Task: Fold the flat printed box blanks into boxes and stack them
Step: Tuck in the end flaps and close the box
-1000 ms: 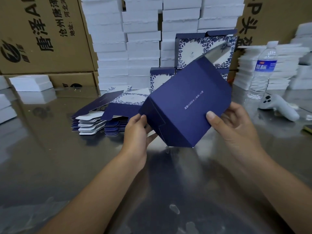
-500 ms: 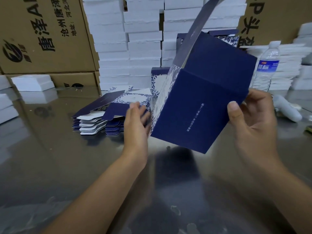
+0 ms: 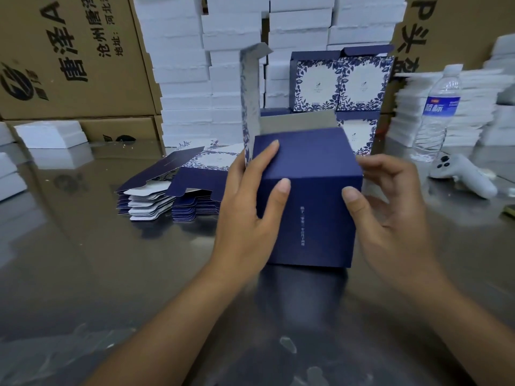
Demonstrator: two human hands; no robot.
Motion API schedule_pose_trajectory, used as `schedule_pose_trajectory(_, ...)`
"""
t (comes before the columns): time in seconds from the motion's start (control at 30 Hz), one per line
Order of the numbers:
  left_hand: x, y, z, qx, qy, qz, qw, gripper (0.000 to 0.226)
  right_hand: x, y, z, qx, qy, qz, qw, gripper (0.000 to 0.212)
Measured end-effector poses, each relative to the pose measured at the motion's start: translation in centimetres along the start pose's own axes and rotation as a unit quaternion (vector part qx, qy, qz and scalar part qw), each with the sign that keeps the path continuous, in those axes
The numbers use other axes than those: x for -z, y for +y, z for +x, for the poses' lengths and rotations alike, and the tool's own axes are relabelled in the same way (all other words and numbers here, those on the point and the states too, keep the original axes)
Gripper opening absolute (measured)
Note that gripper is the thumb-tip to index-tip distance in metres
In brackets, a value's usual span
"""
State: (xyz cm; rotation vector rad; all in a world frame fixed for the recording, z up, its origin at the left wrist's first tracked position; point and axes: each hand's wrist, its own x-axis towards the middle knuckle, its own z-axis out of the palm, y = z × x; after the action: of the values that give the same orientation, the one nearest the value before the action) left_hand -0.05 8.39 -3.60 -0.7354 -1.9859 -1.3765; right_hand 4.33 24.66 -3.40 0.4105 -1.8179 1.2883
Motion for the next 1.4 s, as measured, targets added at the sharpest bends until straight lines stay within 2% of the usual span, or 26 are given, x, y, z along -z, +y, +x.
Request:
schedule_pose_trajectory(0.1,-0.1,0.1,0.2,0.018,0.014,-0.002,1.0,0.021,0.0,-0.1,-0.1,-0.014,0.0,-0.006,1.0,0.044)
schedule_pose_trajectory(0.17,0.0,0.2,0.3,0.022,0.022,-0.008,0.999,0.01,0.0,-0.2,-0.2,0.003,0.0,-0.042,0.999,0.044)
schedule_pose_trajectory(0.27,-0.1,0.6,0.2,0.024,0.013,-0.025,0.999,0.01,-0.1,-0.5,-0.3,0.057,0.001,-0.131,0.99,0.028)
schedule_pose_trajectory(0.37,-0.4,1.2,0.0,0.011,0.004,-0.038,0.999,0.012,-0.3,-0.9,-0.3,0.075,0.007,-0.186,0.98,0.016)
schedule_pose_trajectory(0.57,-0.6,1.9,-0.3,0.002,-0.021,-0.04,0.999,0.017,0.1,-1.2,0.2,0.081,0.029,-0.183,0.979,0.002)
schedule_pose_trajectory(0.7,-0.7,2.0,-0.1,0.007,-0.024,-0.034,0.999,0.019,-0.1,-1.2,0.6,0.067,0.02,-0.151,0.986,0.018)
schedule_pose_trajectory(0.9,-0.5,1.8,-0.1,-0.002,-0.034,-0.016,0.999,0.019,0.3,-1.0,0.4,0.077,0.025,-0.162,0.983,0.01)
schedule_pose_trajectory(1.07,0.2,1.5,0.1,-0.018,-0.046,0.05,0.998,0.018,0.4,-0.9,0.5,0.083,0.022,-0.181,0.98,0.017)
schedule_pose_trajectory(1.23,0.7,0.7,0.6,-0.071,-0.006,0.114,0.991,0.037,0.4,-0.9,0.5,0.074,0.022,-0.171,0.982,0.016)
schedule_pose_trajectory(1.4,0.7,0.4,0.8,-0.069,-0.005,0.106,0.992,0.04,0.8,-0.7,0.6,0.098,0.047,-0.187,0.976,0.026)
